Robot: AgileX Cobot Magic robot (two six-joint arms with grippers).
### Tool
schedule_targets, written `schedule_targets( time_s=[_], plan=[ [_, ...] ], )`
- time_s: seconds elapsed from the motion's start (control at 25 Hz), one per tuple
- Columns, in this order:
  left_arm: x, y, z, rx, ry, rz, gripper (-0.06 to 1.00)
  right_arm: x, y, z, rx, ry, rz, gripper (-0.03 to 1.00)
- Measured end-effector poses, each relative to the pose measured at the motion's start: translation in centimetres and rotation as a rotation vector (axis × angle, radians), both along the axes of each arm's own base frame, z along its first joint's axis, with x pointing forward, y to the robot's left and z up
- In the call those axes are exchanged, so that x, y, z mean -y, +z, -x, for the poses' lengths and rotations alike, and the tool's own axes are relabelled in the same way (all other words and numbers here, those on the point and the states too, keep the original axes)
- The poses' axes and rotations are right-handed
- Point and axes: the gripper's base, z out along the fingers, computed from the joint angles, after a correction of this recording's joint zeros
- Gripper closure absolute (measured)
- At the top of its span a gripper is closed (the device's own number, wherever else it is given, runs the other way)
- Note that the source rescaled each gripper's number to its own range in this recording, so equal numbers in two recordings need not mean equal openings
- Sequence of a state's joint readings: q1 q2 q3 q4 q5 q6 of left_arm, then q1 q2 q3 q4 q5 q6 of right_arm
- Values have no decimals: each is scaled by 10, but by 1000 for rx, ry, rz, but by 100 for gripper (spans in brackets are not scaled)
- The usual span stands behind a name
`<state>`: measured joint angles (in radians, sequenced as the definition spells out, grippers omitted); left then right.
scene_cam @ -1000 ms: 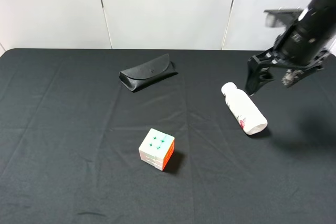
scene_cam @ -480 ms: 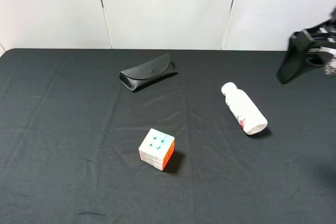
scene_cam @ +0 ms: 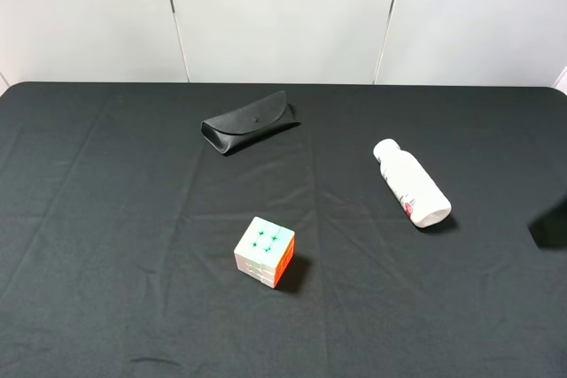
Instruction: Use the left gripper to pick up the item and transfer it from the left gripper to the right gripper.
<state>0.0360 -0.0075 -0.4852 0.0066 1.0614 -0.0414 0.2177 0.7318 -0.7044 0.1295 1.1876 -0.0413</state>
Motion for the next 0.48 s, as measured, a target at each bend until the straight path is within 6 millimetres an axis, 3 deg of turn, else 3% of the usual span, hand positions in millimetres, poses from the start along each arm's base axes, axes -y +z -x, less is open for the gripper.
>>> schedule_targets(
  time_s=[0.28,0.48],
  plan=[
    [0,0,0,0,0,0,-4,12,-20,45,230,-15,-36,-3],
    [0,0,0,0,0,0,-4,21,-9,69,507,-53,-74,-3]
  ],
)
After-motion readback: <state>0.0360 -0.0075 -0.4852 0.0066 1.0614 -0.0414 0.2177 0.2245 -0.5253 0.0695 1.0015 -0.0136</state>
